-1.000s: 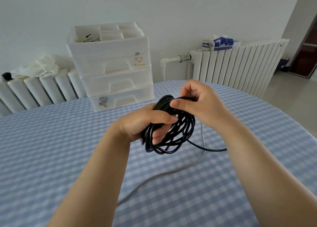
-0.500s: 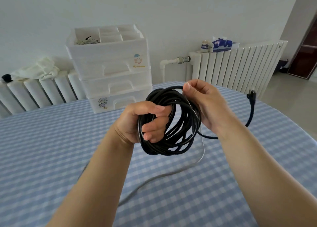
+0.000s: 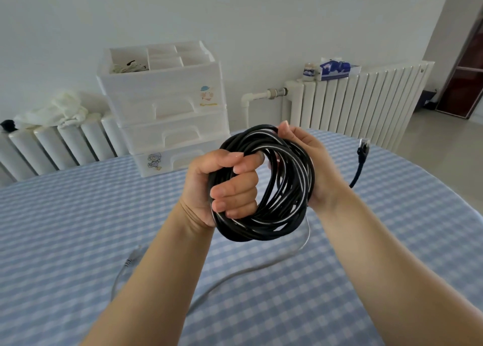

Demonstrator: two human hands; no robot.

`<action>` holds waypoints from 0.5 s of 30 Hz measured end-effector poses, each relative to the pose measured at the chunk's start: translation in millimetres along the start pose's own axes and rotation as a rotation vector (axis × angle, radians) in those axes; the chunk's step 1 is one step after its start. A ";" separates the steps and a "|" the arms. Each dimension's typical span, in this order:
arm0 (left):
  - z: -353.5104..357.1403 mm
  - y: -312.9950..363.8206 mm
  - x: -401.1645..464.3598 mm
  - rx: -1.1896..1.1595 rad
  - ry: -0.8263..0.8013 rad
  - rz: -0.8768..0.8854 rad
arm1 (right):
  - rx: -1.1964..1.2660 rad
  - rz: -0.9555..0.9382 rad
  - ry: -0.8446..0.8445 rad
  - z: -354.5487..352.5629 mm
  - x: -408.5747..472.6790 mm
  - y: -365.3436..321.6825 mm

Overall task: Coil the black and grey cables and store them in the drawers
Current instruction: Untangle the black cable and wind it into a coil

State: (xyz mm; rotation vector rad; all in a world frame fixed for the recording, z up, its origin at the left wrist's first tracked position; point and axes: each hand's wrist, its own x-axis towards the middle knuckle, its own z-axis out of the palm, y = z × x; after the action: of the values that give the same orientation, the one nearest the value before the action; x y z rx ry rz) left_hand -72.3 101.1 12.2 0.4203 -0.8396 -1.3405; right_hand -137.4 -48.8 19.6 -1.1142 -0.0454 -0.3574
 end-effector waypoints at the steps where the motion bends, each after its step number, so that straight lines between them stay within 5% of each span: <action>1: 0.5 0.4 0.1 0.002 0.007 0.011 | 0.006 0.020 -0.021 -0.2 -0.3 0.0; 7: -4.9 17.8 -10.2 -0.018 0.099 0.220 | -0.284 0.146 0.009 5.1 2.0 11.6; 13: -2.1 23.5 -11.7 0.022 0.532 0.660 | -1.468 -0.197 -0.017 10.0 -4.0 36.9; 15: -2.1 25.1 -12.2 -0.007 0.670 0.800 | -1.680 -0.299 -0.065 6.5 -5.6 42.5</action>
State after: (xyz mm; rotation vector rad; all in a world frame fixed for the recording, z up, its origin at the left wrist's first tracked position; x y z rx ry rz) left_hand -53.8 117.8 25.0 0.4255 -0.3578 -0.4049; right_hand -128.9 -25.0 -15.7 -2.7980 0.0518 -0.6420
